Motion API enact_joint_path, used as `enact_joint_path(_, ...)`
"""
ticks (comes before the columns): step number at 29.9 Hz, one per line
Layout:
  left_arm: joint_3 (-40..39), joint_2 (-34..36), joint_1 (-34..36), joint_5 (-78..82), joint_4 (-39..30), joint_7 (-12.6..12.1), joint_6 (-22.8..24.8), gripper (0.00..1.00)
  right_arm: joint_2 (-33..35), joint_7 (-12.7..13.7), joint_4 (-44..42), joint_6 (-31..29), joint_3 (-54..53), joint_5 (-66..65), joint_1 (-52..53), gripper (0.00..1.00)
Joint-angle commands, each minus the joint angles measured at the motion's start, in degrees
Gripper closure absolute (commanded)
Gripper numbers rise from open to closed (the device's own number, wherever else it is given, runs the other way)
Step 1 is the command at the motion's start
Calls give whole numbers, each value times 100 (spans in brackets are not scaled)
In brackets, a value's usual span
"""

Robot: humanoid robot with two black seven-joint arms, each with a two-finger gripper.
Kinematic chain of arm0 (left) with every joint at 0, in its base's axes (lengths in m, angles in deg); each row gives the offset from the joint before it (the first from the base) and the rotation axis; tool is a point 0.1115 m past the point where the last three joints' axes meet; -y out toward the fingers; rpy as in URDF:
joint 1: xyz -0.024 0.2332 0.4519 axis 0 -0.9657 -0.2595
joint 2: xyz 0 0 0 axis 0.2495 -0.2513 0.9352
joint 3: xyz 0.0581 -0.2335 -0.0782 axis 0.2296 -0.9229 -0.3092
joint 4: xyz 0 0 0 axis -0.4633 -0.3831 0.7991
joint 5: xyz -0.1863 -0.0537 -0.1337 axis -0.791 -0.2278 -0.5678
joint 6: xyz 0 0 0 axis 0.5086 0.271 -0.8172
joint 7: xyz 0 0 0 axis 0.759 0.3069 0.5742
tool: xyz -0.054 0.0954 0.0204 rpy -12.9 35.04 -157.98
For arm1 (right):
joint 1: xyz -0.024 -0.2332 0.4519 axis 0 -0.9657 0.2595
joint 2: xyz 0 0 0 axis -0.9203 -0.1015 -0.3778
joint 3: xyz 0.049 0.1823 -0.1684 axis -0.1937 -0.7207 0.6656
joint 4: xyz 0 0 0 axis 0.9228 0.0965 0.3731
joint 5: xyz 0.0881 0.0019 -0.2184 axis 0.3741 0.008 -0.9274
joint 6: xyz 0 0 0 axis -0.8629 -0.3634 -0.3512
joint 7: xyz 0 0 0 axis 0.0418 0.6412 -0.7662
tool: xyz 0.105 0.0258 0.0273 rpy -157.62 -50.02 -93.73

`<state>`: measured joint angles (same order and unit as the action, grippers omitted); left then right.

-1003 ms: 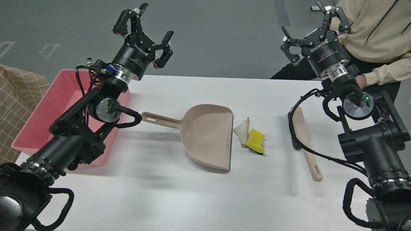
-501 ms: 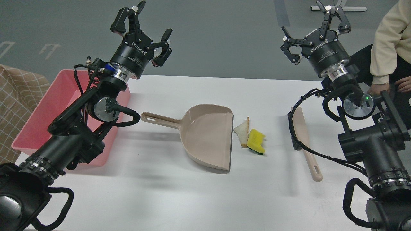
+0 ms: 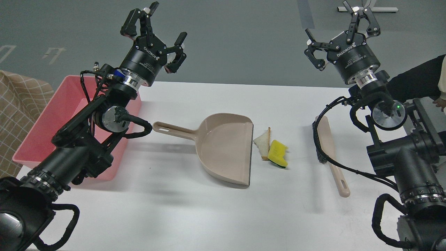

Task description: Sweep and dump garbage into bin

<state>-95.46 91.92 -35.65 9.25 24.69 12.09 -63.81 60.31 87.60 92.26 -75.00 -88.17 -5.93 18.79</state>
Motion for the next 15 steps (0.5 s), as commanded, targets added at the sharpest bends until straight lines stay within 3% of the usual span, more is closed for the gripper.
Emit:
enact_joint_path(1, 5, 1, 0, 0, 0, 19, 7, 2, 0, 0, -1, 0, 0, 0, -7, 0)
enact_joint_path(15, 23, -8, 0, 9, 0, 28, -10, 2, 0, 0, -1, 0, 0, 0, 2, 0)
